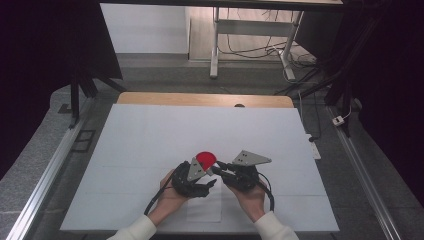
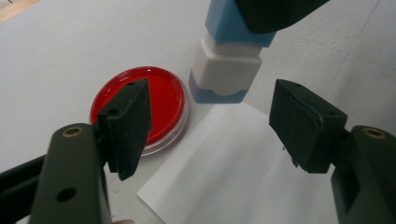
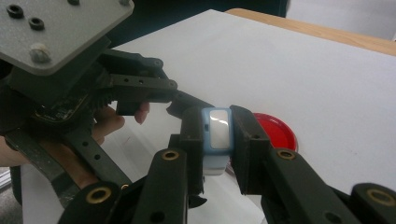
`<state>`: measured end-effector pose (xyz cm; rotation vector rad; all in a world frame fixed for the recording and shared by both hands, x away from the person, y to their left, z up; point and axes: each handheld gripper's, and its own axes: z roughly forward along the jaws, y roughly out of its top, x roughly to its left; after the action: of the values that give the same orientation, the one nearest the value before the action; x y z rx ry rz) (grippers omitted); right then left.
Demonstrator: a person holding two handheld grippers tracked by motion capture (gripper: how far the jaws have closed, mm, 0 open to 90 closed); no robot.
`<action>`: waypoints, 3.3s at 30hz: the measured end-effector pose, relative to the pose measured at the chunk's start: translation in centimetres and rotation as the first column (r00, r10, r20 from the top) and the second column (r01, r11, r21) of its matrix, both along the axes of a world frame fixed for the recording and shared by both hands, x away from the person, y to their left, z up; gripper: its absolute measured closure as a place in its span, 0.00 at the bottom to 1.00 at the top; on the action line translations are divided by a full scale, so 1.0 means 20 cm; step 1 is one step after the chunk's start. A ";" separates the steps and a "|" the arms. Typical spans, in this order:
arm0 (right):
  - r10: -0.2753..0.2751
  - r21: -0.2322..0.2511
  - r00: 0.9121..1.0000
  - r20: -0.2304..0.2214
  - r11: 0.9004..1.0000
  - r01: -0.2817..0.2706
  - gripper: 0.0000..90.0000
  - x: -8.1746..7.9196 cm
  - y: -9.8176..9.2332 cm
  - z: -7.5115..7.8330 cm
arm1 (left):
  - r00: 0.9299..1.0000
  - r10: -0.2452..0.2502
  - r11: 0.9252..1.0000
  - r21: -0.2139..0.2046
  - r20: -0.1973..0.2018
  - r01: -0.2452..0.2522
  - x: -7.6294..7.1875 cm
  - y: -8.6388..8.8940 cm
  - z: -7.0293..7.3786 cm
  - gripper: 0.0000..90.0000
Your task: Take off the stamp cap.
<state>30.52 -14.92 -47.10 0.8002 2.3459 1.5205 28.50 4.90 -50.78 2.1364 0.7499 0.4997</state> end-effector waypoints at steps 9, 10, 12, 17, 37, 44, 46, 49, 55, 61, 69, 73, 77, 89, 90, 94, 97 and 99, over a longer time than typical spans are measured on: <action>-0.005 0.003 1.000 -0.002 1.000 0.005 0.83 0.00 0.00 0.00 | 1.000 0.003 1.000 0.011 0.029 -0.003 0.00 -0.01 0.00 0.42; -0.006 0.003 1.000 -0.003 1.000 0.006 0.83 0.00 0.00 0.00 | 1.000 0.003 1.000 0.013 0.031 -0.004 0.00 -0.01 0.00 0.43; -0.008 0.006 1.000 -0.006 1.000 0.008 0.83 0.00 0.00 0.00 | 0.999 -0.001 1.000 0.016 0.034 0.001 0.00 -0.02 0.00 0.45; -0.011 0.011 1.000 -0.009 1.000 0.011 0.83 0.00 -0.01 0.00 | 0.999 -0.005 1.000 0.026 0.050 0.003 -0.01 -0.03 -0.01 0.50; -0.025 0.042 0.999 -0.033 0.999 0.026 0.83 0.02 -0.03 -0.01 | 0.995 -0.029 0.997 0.072 0.100 0.022 -0.03 -0.03 0.00 0.66; -0.027 0.051 0.999 -0.039 0.998 0.029 0.83 0.02 -0.03 -0.01 | 0.993 -0.025 0.996 0.083 0.113 0.015 -0.03 -0.03 -0.01 0.70; -0.027 0.052 0.999 -0.039 0.998 0.029 0.83 0.02 -0.03 -0.01 | 0.993 -0.025 0.996 0.084 0.116 0.015 -0.03 -0.03 -0.01 0.71; -0.030 0.057 0.999 -0.041 0.998 0.032 0.83 0.02 -0.03 -0.01 | 0.991 -0.022 0.996 0.088 0.128 0.011 -0.03 -0.03 -0.01 0.71; -0.032 0.064 0.998 -0.045 0.997 0.035 0.83 0.02 -0.03 -0.01 | 0.991 -0.024 0.995 0.098 0.135 0.011 -0.04 -0.04 -0.01 0.71; -0.037 0.061 0.998 -0.046 0.997 0.040 0.83 0.01 -0.02 -0.01 | 0.991 -0.026 0.994 0.106 0.133 0.012 -0.03 -0.04 -0.01 0.73; -0.042 0.066 0.998 -0.041 0.997 0.044 0.83 0.01 -0.02 -0.02 | 0.990 -0.025 0.993 0.114 0.141 0.009 -0.04 -0.03 -0.01 0.73; -0.044 0.065 0.998 -0.041 0.997 0.046 0.83 0.01 -0.02 -0.02 | 0.989 -0.026 0.993 0.118 0.143 0.009 -0.04 -0.03 -0.02 0.73; -0.046 0.051 0.998 -0.043 0.998 0.048 0.83 0.00 -0.01 -0.03 | 0.990 -0.030 0.992 0.129 0.141 0.011 -0.04 -0.04 -0.03 0.73; -0.052 0.047 0.998 -0.034 0.997 0.053 0.83 0.00 -0.01 -0.03 | 0.993 -0.023 0.995 0.095 0.117 0.012 -0.03 -0.02 -0.03 0.73; -0.052 0.045 0.998 -0.034 0.998 0.053 0.83 0.00 -0.01 -0.03 | 0.993 -0.024 0.995 0.095 0.118 0.012 -0.03 -0.02 -0.03 0.73; -0.050 0.036 0.998 -0.032 0.998 0.051 0.83 0.00 0.00 -0.03 | 0.992 -0.030 0.994 0.108 0.123 0.016 -0.03 -0.03 -0.04 0.73; -0.048 0.033 0.998 -0.037 0.998 0.049 0.83 0.00 0.00 -0.03 | 0.991 -0.039 0.992 0.127 0.127 0.023 -0.03 -0.03 -0.04 0.73; -0.047 0.024 0.998 -0.043 0.999 0.048 0.83 0.00 0.00 -0.03 | 0.991 -0.045 0.990 0.142 0.128 0.026 -0.03 -0.03 -0.04 0.74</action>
<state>30.56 -14.92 -47.79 0.8960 2.3247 1.5313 27.85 4.25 -51.63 2.2173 0.6181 0.6838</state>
